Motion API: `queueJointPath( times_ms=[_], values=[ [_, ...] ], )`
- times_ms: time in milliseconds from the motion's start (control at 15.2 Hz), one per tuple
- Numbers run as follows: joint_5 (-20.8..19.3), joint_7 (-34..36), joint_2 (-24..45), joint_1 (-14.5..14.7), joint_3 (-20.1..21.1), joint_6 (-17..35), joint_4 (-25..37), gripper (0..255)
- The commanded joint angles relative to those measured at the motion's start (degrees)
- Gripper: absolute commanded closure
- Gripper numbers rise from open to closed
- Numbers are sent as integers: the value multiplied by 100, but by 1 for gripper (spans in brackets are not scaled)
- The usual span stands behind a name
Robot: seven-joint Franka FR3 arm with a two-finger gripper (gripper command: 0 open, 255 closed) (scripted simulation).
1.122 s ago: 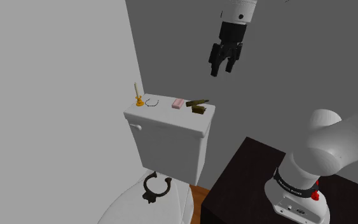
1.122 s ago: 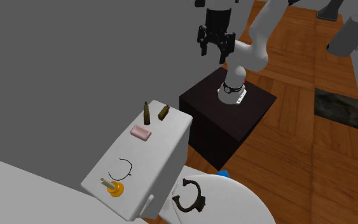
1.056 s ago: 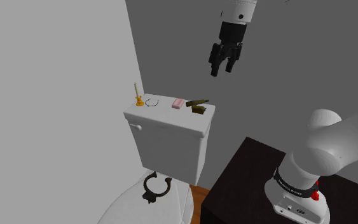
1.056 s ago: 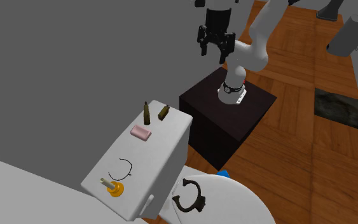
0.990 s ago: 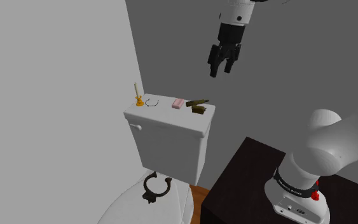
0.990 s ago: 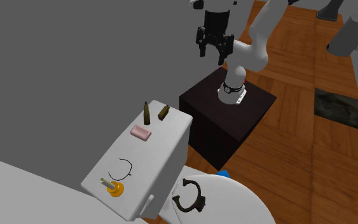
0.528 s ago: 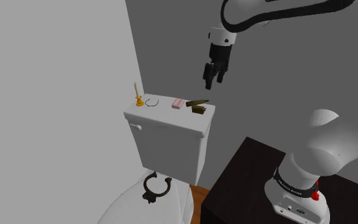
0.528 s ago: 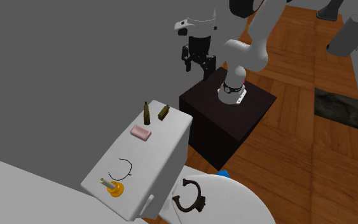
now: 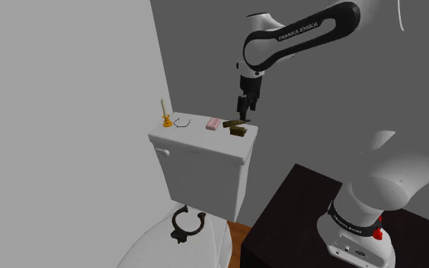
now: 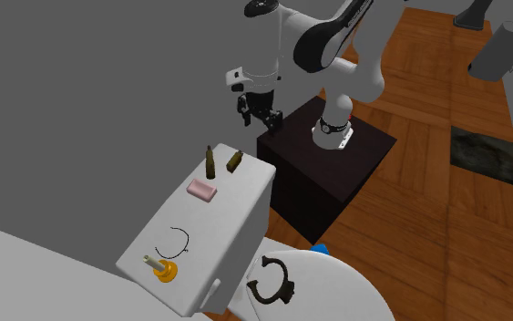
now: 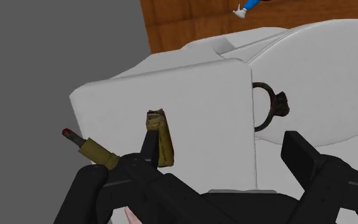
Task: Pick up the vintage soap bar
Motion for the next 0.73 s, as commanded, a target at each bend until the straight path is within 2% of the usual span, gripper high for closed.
queueJointPath(
  times_ms=[0,528,660],
  values=[
    [-101,-237,371,-5,-71,292,48,0],
    [-413,-1011,2010,-44,-247,1354,512,0],
    [-413,-1018,2072,-47,-248,1442,485,0]
  ],
)
